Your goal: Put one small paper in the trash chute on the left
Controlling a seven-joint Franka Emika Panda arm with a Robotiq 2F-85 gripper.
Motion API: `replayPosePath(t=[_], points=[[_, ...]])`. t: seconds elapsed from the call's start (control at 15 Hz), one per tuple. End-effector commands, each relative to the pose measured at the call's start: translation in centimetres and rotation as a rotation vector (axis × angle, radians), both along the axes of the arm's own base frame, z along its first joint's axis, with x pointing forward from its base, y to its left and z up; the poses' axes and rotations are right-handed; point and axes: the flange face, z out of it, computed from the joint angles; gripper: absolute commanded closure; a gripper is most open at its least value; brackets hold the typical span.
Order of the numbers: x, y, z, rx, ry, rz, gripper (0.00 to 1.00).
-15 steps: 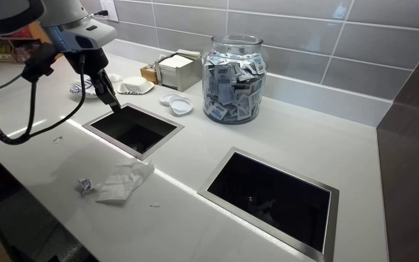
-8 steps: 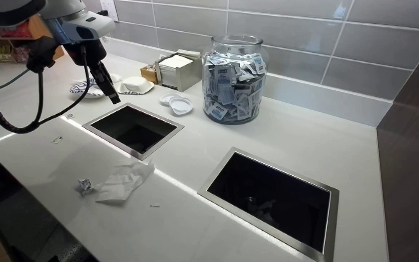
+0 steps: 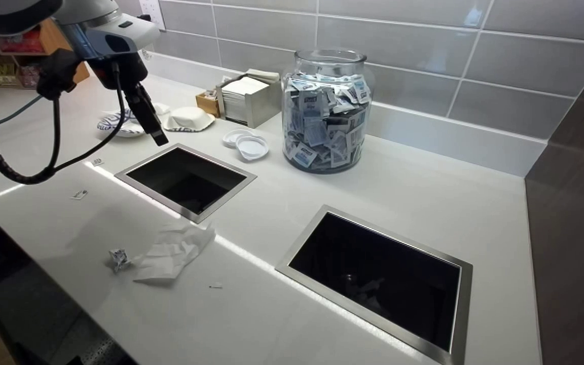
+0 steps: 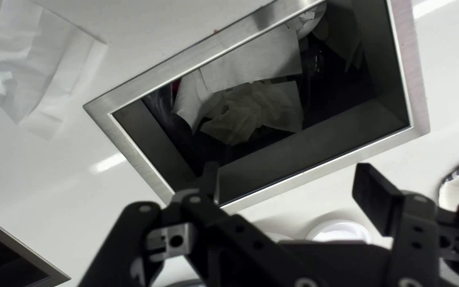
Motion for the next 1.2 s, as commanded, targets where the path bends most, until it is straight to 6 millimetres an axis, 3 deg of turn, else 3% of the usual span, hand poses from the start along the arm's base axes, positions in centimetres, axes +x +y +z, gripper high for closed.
replayPosePath(t=[0.0,0.73,0.8,1.13], points=[[-1.6,0.1,1.2,0.005,0.002,-0.008,0.0],[-9.0,-3.1,6.2,0.0,0.028,-0.115,0.0],[-6.5,-2.6,5.9,0.007,0.033,-0.09,0.0],[-8.3,-3.1,6.6,0.007,0.018,-0.11,0.0]])
